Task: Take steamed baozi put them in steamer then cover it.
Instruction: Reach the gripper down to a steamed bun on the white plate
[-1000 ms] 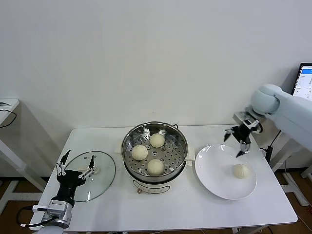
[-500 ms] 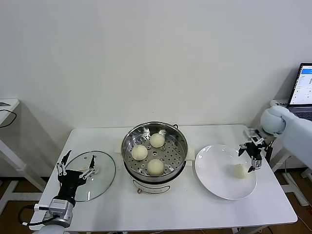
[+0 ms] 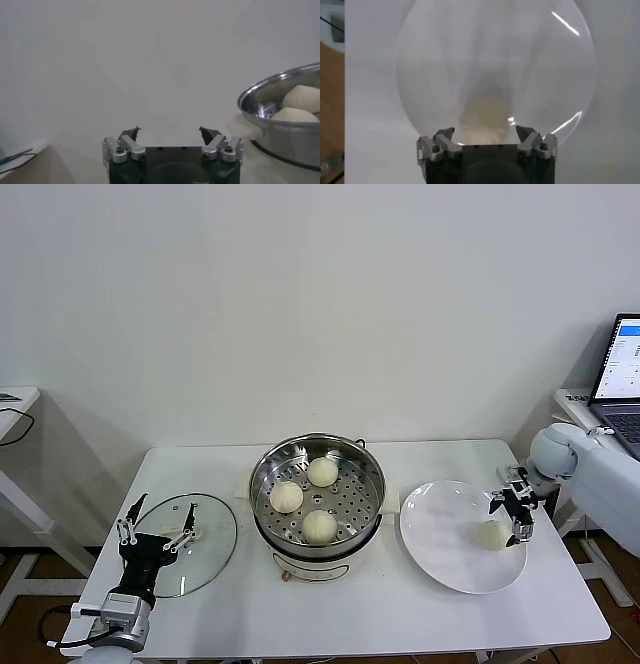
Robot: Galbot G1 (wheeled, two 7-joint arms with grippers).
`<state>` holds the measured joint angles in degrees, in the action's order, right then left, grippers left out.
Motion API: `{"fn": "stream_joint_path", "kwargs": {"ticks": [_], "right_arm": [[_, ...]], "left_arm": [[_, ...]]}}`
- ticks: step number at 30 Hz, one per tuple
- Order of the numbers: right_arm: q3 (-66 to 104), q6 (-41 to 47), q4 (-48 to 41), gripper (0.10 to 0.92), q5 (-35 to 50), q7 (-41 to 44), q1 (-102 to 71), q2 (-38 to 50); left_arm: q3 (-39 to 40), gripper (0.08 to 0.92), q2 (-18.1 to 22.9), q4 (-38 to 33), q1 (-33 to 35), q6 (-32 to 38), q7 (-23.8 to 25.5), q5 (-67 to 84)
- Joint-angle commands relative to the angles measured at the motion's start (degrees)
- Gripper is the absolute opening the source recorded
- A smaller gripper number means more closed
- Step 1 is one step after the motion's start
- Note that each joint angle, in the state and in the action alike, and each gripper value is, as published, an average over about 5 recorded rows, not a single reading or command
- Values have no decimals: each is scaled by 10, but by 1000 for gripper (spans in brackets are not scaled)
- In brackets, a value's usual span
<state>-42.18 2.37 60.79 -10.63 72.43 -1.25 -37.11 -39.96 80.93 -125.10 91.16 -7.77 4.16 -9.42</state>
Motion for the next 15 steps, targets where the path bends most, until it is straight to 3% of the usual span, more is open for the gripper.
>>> {"fn": "stream_joint_path", "kwargs": {"ticks": [1, 15], "right_arm": [[22, -2, -11, 823, -22, -10, -23, -8], [32, -12, -20, 823, -53, -8, -35, -21]], "left_arm": [[0, 823, 0, -2, 0, 0, 0, 0], [0, 823, -1, 3, -2, -1, 1, -1]]}}
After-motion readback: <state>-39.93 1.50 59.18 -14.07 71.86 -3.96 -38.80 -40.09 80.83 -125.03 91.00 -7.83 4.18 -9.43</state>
